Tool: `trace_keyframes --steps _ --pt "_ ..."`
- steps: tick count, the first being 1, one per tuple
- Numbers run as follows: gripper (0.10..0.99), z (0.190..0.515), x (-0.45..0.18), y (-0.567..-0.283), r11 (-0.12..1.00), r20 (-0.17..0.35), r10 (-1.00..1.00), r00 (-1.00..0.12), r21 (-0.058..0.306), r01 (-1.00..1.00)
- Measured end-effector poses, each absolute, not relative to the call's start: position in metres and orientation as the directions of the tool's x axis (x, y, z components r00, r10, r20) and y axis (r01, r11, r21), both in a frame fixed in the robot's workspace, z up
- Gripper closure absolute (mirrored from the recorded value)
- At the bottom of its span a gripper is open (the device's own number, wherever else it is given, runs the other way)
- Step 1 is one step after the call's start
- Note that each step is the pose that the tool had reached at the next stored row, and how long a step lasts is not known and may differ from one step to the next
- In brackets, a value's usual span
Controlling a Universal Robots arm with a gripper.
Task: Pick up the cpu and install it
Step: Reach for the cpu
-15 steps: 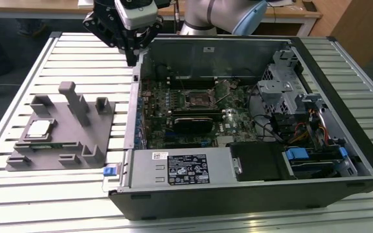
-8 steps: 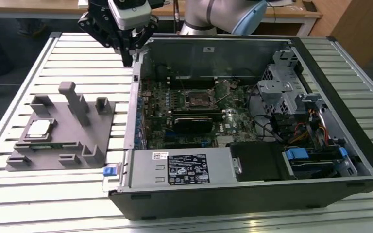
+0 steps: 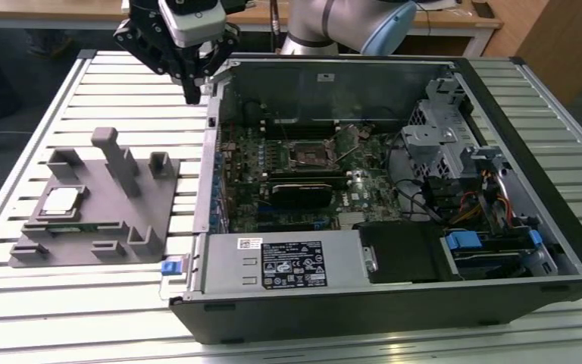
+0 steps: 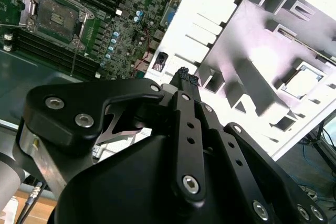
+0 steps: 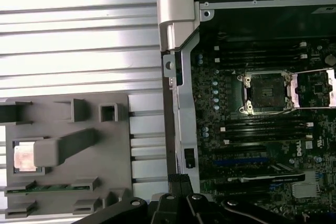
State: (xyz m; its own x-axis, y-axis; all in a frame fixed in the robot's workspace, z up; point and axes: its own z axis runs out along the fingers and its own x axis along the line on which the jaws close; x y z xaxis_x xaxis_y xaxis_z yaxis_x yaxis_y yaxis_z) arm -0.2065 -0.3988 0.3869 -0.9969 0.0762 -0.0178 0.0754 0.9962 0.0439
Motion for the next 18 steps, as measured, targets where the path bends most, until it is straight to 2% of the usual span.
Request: trace_keyframes --steps 18 --pt "0.980 0.386 -0.224 -0.399 0.996 -0.018 0.076 -0.997 0.044 0.075"
